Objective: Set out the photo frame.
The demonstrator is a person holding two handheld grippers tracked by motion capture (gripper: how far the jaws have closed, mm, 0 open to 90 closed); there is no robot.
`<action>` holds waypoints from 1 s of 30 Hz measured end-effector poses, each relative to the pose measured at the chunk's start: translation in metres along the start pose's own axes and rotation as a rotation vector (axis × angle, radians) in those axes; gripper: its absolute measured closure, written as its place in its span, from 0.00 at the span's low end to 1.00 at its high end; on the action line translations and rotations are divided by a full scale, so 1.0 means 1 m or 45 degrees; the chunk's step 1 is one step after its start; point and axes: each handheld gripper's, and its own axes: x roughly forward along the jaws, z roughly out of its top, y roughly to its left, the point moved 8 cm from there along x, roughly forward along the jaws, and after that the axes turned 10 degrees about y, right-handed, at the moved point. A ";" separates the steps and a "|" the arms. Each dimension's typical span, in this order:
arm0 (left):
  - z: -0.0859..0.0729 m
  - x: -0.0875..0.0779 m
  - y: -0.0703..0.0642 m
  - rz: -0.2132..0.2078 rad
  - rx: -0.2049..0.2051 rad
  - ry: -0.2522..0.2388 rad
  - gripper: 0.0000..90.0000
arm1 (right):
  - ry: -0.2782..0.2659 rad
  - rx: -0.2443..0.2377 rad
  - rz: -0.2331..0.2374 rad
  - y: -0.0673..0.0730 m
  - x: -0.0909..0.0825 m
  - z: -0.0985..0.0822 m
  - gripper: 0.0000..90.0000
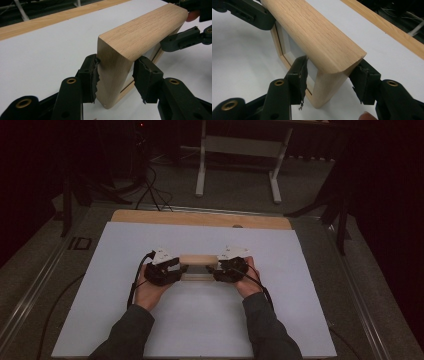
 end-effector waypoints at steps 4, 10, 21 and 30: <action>-0.003 0.003 0.001 -0.011 -0.007 0.021 0.60 | -0.009 0.022 0.008 -0.001 0.002 0.000 0.53; -0.012 0.013 0.003 -0.033 -0.019 0.060 0.58 | -0.018 0.107 0.068 -0.002 0.009 -0.005 0.53; -0.022 0.021 0.007 -0.039 -0.073 0.085 0.64 | 0.003 0.162 0.058 -0.006 0.010 -0.011 0.53; -0.025 0.025 0.009 -0.043 -0.077 0.109 0.65 | -0.019 0.226 0.069 -0.011 0.008 -0.011 0.57</action>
